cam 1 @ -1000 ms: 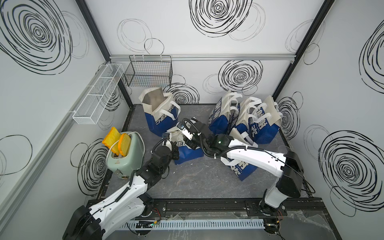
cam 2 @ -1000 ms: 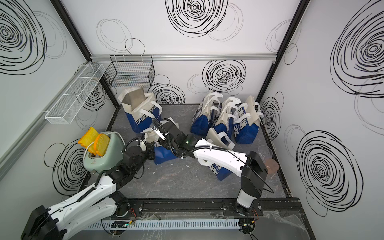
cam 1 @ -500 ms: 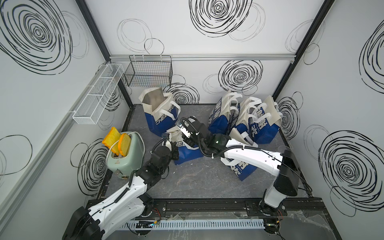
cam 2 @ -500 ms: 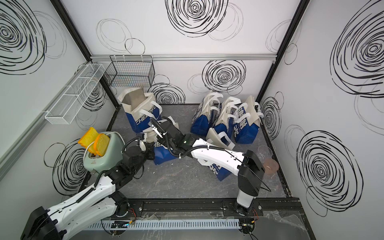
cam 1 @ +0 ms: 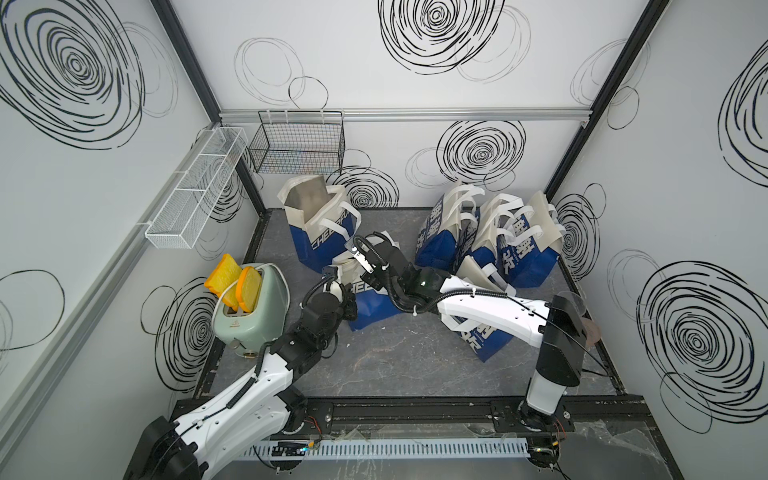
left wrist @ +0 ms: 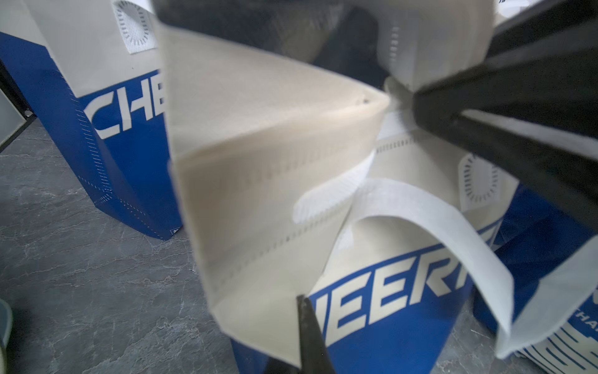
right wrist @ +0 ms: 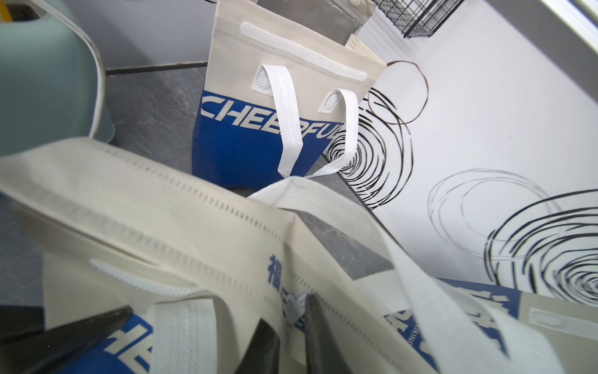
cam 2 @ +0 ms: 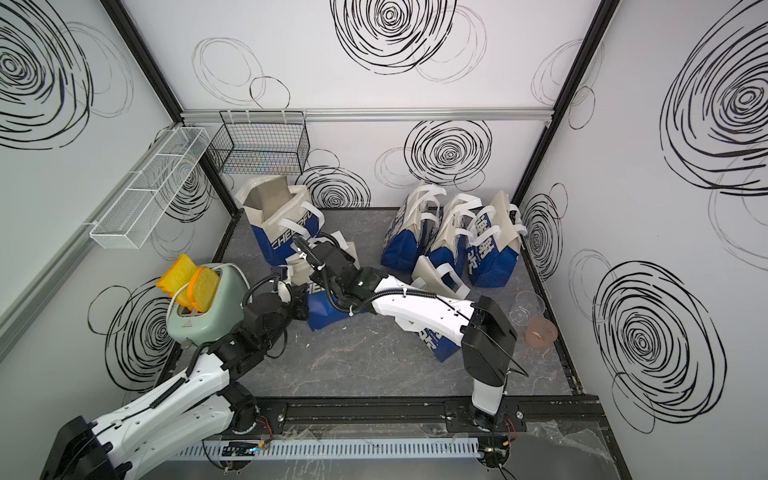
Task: Open the takeout bag
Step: Open the takeout bag at the center of the board.
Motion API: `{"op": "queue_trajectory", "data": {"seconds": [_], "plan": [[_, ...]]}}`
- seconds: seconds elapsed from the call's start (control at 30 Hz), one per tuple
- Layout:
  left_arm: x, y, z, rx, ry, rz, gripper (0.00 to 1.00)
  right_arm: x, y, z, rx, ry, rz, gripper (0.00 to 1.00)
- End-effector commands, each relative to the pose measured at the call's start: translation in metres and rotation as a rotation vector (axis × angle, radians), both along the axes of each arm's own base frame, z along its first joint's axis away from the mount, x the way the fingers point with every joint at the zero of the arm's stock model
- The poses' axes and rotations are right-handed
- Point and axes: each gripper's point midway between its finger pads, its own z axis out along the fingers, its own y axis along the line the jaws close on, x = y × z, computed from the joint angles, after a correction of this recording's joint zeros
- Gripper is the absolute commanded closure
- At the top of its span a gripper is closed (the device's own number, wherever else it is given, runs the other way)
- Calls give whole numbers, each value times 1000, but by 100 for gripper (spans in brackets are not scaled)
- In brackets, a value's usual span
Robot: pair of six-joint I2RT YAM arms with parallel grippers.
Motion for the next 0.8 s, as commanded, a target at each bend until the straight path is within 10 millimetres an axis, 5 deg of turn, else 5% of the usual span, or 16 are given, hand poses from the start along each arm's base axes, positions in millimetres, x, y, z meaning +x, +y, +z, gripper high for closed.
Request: {"op": "queue_trajectory", "data": {"seconds": [0.0, 0.53, 0.77], "plan": [[-4, 2, -10, 31, 38, 1, 100, 12, -3, 22, 17, -69, -66, 99], [5, 21, -40, 102, 154, 109, 100, 26, -55, 98, 59, -137, -114, 100], [9, 23, -45, 126, 177, 127, 100, 26, -56, 124, 81, -135, -82, 100]]}}
